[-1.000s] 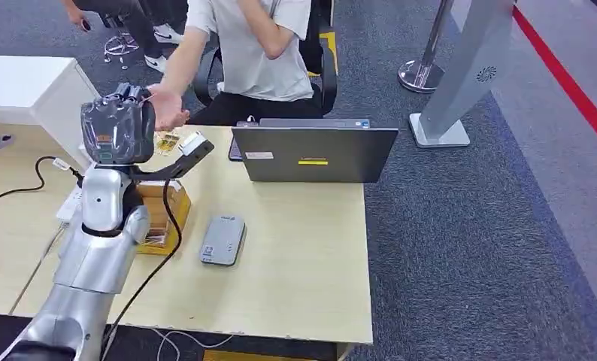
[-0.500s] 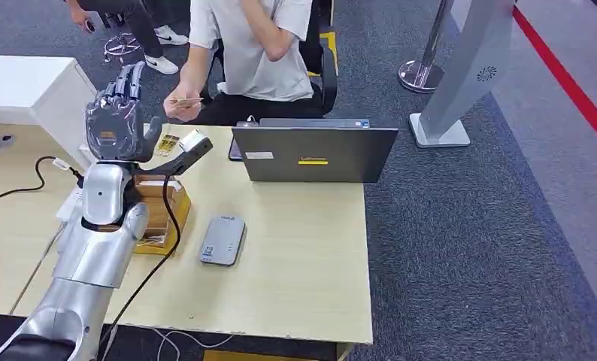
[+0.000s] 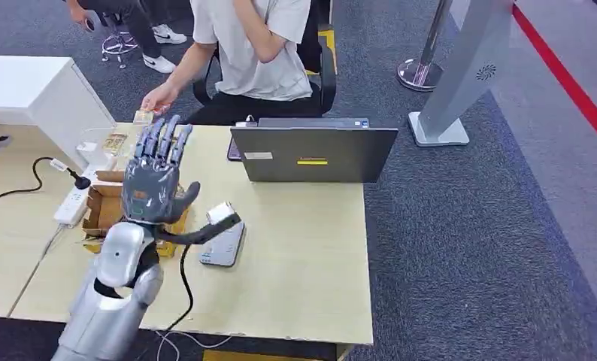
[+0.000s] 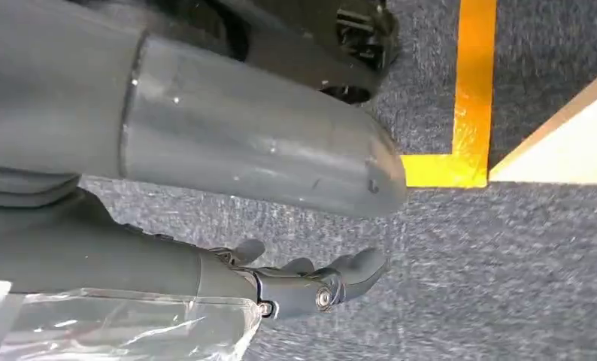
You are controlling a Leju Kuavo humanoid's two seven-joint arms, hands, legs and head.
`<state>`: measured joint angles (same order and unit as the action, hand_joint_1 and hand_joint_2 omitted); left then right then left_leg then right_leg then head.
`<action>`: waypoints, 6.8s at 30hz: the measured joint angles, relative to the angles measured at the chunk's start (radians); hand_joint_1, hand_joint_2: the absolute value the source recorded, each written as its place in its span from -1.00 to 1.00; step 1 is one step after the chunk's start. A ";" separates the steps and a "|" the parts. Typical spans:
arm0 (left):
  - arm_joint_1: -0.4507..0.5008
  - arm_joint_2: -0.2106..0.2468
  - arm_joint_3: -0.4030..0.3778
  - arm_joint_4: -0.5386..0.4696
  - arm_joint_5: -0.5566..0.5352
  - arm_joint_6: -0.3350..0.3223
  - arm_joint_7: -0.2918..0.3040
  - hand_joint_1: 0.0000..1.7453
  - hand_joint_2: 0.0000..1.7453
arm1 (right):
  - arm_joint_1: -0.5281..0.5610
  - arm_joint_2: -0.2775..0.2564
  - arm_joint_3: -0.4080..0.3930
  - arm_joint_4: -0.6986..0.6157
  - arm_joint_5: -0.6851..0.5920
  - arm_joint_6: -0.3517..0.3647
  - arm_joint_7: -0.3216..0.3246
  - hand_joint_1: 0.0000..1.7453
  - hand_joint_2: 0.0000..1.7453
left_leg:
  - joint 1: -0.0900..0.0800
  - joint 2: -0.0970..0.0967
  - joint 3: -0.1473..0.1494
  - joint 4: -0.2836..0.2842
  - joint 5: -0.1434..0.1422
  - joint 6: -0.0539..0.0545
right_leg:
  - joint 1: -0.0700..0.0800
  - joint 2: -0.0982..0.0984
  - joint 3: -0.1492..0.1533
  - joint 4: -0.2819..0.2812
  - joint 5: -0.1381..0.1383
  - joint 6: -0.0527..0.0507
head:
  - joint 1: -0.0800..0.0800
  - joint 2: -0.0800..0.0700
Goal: Pass the card to the sensor for recognition and then transmit it.
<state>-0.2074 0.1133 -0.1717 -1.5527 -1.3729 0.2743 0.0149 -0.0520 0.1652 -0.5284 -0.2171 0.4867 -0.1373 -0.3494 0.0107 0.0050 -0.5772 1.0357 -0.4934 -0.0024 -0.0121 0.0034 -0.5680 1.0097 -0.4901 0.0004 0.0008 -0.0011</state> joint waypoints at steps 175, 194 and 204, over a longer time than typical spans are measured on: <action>0.054 0.116 0.130 -0.095 0.017 0.043 0.022 -1.00 1.00 | 0.005 -0.010 -0.169 -0.003 0.089 0.087 -0.005 -1.00 -1.00 | 0.001 0.000 -0.002 -0.001 0.002 -0.002 | 0.000 0.000 -0.002 0.002 0.000 -0.002 | 0.000 0.000; 0.518 0.100 0.180 -0.350 0.016 0.026 -0.007 -1.00 1.00 | 0.022 -0.014 -0.241 -0.004 0.095 0.068 -0.005 -1.00 -1.00 | 0.001 -0.002 0.000 -0.001 -0.001 -0.002 | 0.000 -0.002 0.000 0.002 -0.003 -0.003 | 0.000 0.000; 0.338 0.098 0.385 -0.005 -0.073 -0.089 0.112 -1.00 1.00 | 0.002 -0.021 -0.242 -0.006 0.176 0.075 0.024 -1.00 -1.00 | 0.001 -0.002 0.001 -0.001 0.002 -0.004 | 0.000 -0.003 0.000 0.003 -0.002 -0.005 | 0.000 0.000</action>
<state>0.1308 0.2113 0.2133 -1.5582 -1.4462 0.1858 0.1267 -0.0499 0.1446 -0.7706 -0.2228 0.6630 -0.0626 -0.3250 0.0120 0.0028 -0.5764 1.0342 -0.4911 -0.0064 -0.0118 0.0006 -0.5682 1.0127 -0.4917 -0.0042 0.0004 -0.0011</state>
